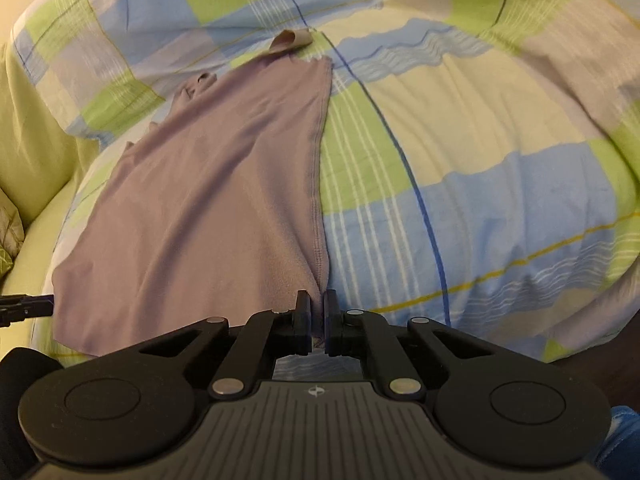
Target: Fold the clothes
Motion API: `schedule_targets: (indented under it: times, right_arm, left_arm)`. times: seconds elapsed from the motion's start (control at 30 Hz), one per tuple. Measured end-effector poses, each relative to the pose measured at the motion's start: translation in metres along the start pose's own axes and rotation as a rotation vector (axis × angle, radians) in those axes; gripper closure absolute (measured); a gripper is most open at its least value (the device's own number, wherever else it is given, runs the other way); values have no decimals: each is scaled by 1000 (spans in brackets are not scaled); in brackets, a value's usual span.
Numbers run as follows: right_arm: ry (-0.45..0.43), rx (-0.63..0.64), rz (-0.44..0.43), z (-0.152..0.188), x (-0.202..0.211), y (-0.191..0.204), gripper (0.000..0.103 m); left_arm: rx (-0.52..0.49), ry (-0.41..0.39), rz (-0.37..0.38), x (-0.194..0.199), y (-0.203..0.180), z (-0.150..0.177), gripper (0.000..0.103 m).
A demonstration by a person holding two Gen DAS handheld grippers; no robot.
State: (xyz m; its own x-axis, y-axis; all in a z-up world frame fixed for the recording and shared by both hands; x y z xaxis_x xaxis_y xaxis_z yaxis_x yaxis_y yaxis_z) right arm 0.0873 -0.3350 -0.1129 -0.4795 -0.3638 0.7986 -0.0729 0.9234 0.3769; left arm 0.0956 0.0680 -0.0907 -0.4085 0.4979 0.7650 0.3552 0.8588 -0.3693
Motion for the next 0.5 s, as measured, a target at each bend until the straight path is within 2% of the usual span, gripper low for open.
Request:
schedule_targets:
  times: [0.1, 0.13, 0.2, 0.33, 0.5]
  right_arm:
    - [-15, 14, 13, -3, 7, 2, 98]
    - [-24, 23, 29, -4, 10, 2, 98]
    - [-43, 42, 60, -6, 18, 2, 99]
    - [-71, 70, 131, -8, 41, -1, 100]
    - [6, 82, 172, 2, 29, -8, 100]
  left_arm:
    - [-6, -4, 30, -11, -4, -4, 69]
    - [-15, -8, 34, -15, -6, -6, 72]
    - [-19, 4, 54, -19, -12, -10, 102]
    - [-98, 20, 50, -1, -37, -13, 103]
    - [-112, 63, 24, 8, -40, -2, 103]
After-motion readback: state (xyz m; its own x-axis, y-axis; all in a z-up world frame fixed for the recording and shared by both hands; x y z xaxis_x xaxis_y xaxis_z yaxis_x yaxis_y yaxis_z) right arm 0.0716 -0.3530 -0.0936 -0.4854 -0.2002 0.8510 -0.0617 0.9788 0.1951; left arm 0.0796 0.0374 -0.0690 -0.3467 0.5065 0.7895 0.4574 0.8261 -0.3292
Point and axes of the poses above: each gripper's, at about its wrist camera, not at the fingertips, and x roughly against the way its jaws point, y to its left, z to its underside, the point moved 5 cm from there along -x, roughly the way its jaws point, and after that the axes turned 5 degrees about y, right-handed, at the moved point
